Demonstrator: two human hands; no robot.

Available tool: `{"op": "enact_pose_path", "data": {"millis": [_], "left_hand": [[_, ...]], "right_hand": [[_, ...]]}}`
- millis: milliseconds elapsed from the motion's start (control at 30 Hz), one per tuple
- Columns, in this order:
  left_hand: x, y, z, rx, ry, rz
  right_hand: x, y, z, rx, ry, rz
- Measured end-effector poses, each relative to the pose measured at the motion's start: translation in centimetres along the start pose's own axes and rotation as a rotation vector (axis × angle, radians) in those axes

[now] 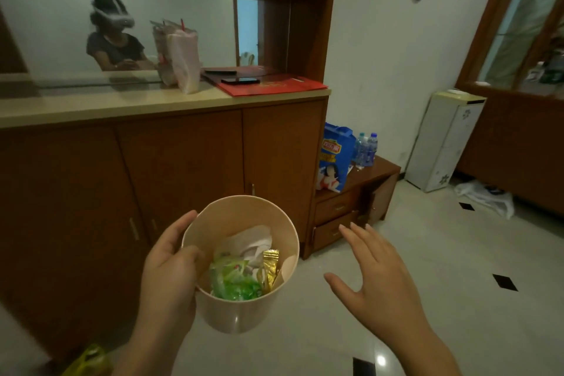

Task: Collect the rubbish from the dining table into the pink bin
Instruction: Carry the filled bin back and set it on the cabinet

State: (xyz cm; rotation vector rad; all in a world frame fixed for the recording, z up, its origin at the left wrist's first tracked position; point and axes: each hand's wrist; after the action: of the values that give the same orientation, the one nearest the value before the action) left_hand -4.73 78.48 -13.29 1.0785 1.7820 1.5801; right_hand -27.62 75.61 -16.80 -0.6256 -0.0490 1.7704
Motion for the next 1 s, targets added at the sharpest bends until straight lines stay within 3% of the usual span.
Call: {"op": "enact_pose_path", "data": {"millis": [167,667,1000], "left_hand": [[-10.7,0.5,-7.0,0.002,-0.084,0.007],[-34.8,4.2,-25.4,0.07,-0.272,-0.09],[-45.2,8.1,-36.6,0.049,-0.351,-0.164]], "right_hand": [[-10.2,2.9,-3.1,0.052,0.071,-0.065],[-35.7,7.6,-7.9,-0.087,0.005,-0.046],[-50.9,11.3,-8.2,-0.535,0.064,-0.006]]}}
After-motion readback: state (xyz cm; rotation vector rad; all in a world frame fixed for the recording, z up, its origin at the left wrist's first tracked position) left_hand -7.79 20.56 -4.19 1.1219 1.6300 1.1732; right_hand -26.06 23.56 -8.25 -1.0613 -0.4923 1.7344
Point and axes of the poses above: each hand's wrist, its own x-axis away from the middle knuckle, its own z-axis out of the back of the hand, y = z × x, and after that the axes turned 1 degree about -z, right-handed
